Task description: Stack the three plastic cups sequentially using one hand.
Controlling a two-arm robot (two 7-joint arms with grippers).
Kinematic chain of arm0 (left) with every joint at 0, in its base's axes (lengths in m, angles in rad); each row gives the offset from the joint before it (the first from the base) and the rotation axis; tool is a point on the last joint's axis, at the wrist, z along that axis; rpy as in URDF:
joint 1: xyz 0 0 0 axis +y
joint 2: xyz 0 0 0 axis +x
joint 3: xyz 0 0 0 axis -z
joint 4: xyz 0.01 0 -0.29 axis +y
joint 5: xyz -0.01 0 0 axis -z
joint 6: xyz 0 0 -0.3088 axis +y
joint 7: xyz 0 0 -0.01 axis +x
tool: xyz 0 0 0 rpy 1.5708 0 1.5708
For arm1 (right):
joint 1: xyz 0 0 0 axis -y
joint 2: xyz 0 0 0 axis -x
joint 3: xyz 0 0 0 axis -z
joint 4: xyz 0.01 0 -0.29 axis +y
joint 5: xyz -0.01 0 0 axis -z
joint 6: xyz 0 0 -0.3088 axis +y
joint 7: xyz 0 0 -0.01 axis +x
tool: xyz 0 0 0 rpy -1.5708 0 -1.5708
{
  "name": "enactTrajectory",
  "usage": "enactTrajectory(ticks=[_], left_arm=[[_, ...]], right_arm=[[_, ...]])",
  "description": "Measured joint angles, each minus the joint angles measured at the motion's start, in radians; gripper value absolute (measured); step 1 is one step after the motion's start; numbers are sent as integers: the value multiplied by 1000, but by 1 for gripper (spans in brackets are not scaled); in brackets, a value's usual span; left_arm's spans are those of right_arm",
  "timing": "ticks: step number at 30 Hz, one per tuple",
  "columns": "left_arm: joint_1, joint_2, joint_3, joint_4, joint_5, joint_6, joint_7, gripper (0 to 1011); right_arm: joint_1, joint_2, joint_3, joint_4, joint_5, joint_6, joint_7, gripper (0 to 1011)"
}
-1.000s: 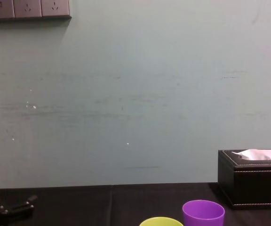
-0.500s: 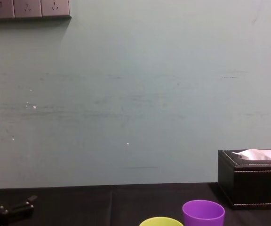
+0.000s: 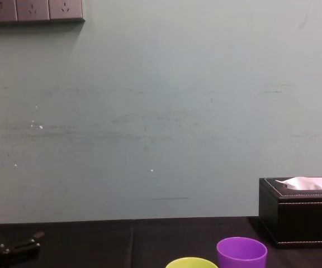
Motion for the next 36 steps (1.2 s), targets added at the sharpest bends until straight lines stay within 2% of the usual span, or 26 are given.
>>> enactTrajectory(ticks=[13, 20, 29, 36], left_arm=[[0, 0, 0, 0, 0, 0, 0, 1000], [0, 0, 0, 0, 0, 0, 0, 1000], [0, 0, 0, 0, 0, 0, 0, 1000], [0, 0, 0, 0, 0, 0, 0, 1000]], right_arm=[[-3, -4, 6, -3, -4, 0, 1, 1003], [-29, -3, 33, -48, -9, 11, 1, 1003], [-109, 27, 78, -163, 9, 62, 13, 1003], [-220, 71, 129, -268, 44, 102, 22, 1003]])
